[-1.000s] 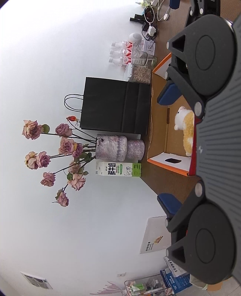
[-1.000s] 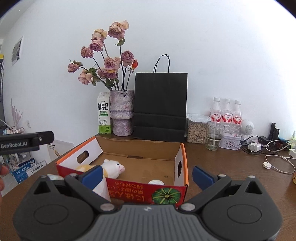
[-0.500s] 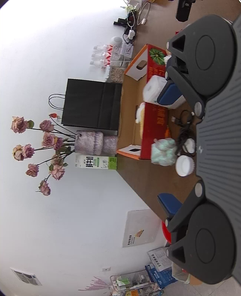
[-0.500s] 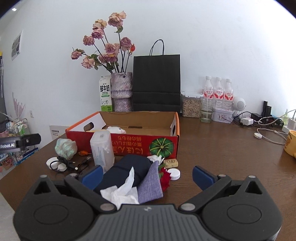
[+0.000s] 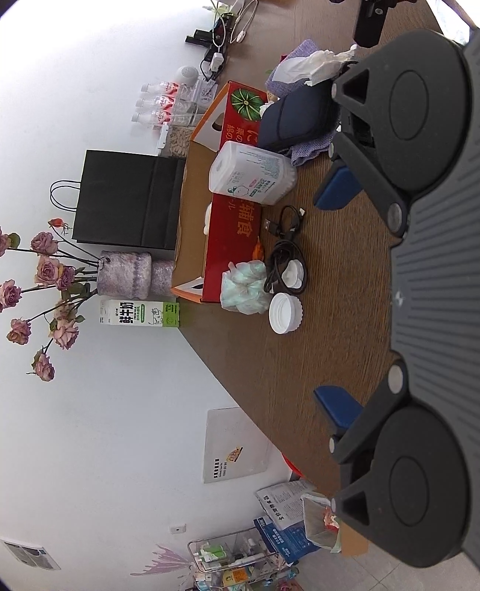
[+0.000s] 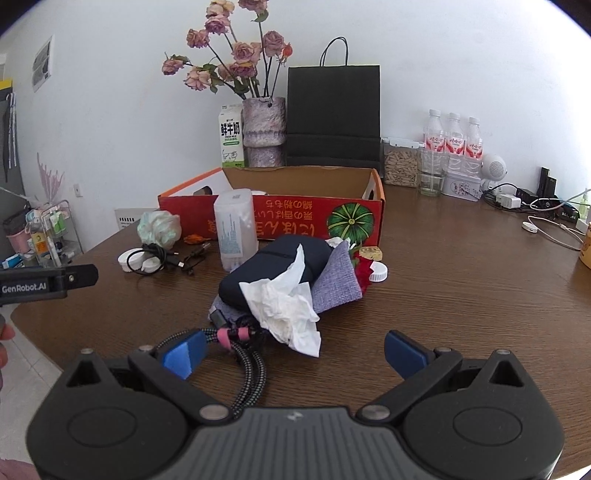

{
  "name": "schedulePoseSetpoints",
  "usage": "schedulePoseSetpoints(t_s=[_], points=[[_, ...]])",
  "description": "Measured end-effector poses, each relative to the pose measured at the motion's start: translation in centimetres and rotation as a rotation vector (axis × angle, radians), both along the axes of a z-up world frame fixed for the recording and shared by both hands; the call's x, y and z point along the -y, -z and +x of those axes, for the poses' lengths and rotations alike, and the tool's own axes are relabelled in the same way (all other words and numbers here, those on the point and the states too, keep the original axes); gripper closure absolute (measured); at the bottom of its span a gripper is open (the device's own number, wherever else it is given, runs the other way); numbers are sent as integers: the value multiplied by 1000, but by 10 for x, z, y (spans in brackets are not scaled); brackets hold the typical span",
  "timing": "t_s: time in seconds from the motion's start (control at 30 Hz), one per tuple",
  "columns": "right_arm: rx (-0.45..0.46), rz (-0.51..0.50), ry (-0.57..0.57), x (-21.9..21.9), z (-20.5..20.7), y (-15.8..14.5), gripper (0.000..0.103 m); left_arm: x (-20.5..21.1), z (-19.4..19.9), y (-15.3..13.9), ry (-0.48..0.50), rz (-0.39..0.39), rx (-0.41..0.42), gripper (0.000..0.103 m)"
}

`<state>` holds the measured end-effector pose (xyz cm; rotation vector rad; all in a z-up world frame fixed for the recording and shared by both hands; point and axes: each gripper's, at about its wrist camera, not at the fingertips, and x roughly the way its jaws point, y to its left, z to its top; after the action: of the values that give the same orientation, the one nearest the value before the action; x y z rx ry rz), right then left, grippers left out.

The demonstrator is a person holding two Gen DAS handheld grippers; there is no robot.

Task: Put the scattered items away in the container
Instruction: 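Withdraw both tools from the box back toward the remaining table items, then grasp the black-and-white braided cable with the right gripper and lift it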

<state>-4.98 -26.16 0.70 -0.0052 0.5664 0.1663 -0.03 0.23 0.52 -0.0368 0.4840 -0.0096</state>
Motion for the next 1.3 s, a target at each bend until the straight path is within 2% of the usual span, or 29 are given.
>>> schedulePoseSetpoints(t_s=[0.37,0.57,0.7,0.73,0.77,0.93,1.3], points=[[-121,18,-95,-35,5,7,0,-11,-2,6,-27,24,-52,0],[-181,2,-59,-58,19,23,0,-33,-2,10,-50,13,-70,0],[-164,-54,-53,-70,21,27,0,-44,1,13,-74,9,-81,0],[-158,-56,-62,-70,20,27,3,-46,1,14,-80,6,-85,0],[-152,-59,-73,-70,19,25,11,-48,2,15,-88,2,-90,0],[-138,-55,-112,-68,17,21,13,-48,3,17,-94,-14,-102,0],[-33,-32,-152,-71,19,-1,13,-44,6,14,-89,-4,-96,0]])
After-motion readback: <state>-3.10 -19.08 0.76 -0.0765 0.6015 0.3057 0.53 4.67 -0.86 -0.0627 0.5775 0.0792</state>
